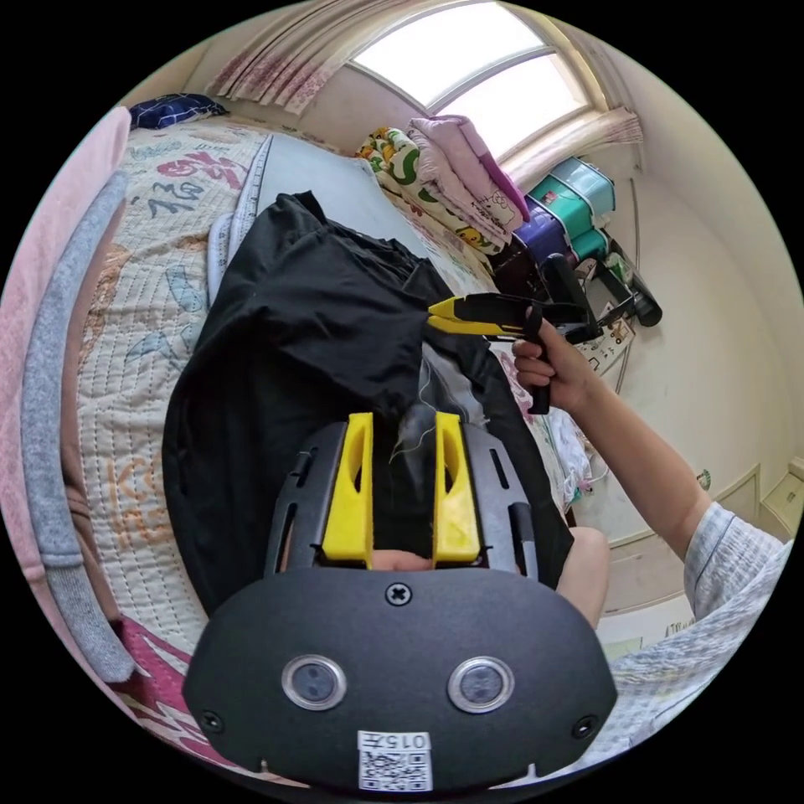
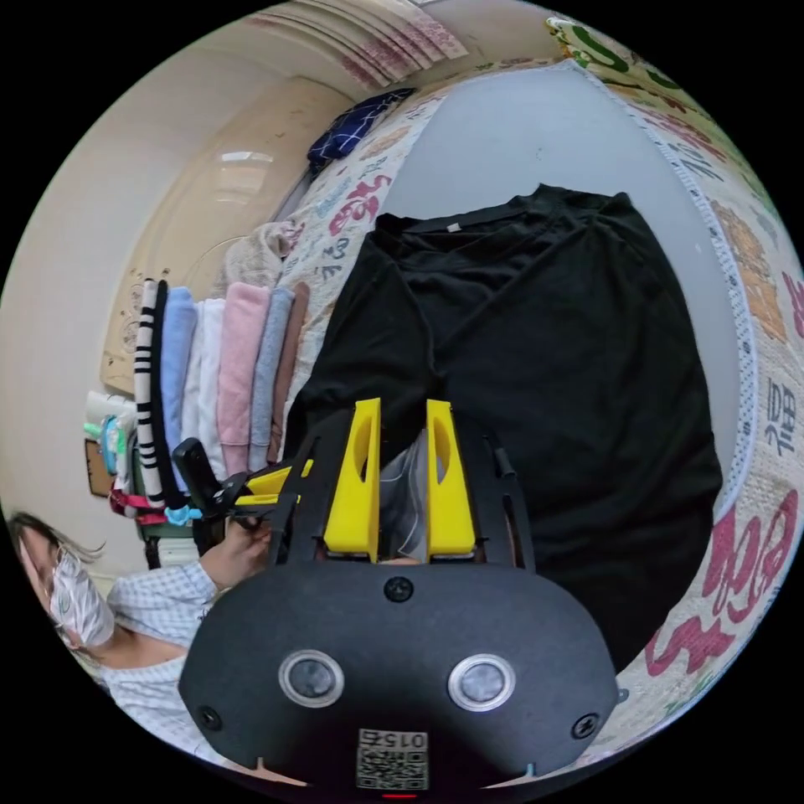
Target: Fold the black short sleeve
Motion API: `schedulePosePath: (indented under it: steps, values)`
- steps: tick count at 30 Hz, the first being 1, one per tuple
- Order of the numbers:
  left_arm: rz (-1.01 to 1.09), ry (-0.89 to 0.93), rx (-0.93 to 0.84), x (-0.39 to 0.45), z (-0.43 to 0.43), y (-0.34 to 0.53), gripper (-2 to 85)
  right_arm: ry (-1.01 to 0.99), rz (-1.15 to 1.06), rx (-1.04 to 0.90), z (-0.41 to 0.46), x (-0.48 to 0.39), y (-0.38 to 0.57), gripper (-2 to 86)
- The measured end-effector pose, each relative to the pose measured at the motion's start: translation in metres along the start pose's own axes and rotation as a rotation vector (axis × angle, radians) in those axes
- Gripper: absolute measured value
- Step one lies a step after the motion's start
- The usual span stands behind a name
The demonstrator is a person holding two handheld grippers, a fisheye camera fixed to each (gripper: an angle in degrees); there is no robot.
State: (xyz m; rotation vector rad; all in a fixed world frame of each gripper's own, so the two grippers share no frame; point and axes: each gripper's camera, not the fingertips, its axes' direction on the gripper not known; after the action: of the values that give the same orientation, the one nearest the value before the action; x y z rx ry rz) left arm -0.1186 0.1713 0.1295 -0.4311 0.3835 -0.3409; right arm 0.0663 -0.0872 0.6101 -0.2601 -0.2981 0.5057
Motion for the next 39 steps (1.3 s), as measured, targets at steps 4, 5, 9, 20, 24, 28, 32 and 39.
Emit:
schedulePosePath:
  steps: [4, 5, 9, 20, 24, 28, 32, 39]
  values:
    - [-0.015, 0.018, 0.038, -0.006, 0.003, -0.007, 5.0, 0.121, -0.01, 0.022, -0.017, -0.019, -0.003, 1.5]
    - [-0.027, 0.058, 0.067, -0.01, -0.002, -0.007, 3.3, 0.096, -0.014, 0.032, -0.023, -0.023, -0.004, 0.7]
    - [-0.08, 0.169, 0.114, -0.024, -0.014, -0.005, 2.1, 0.063, 0.068, 0.045, -0.047, -0.025, -0.006, 0.1]
    - [-0.069, 0.101, -0.039, -0.027, 0.012, -0.015, 5.4, 0.039, 0.013, 0.069, -0.071, 0.005, -0.004, 9.3]
    - [-0.056, 0.078, -0.054, -0.027, 0.017, -0.018, 5.1, -0.059, -0.037, 0.033, -0.077, 0.005, -0.011, 9.5]
    - [-0.1, 0.09, -0.03, -0.034, 0.015, -0.017, 5.0, -0.109, -0.076, 0.009, -0.076, -0.003, -0.016, 9.1]
    - [-0.098, 0.075, 0.003, -0.036, 0.009, -0.017, 5.7, -0.175, -0.104, -0.044, -0.067, -0.011, -0.017, 7.2]
    - [-0.096, 0.064, 0.006, -0.038, 0.011, -0.018, 2.9, -0.182, -0.112, 0.025, -0.088, -0.015, -0.006, 1.5]
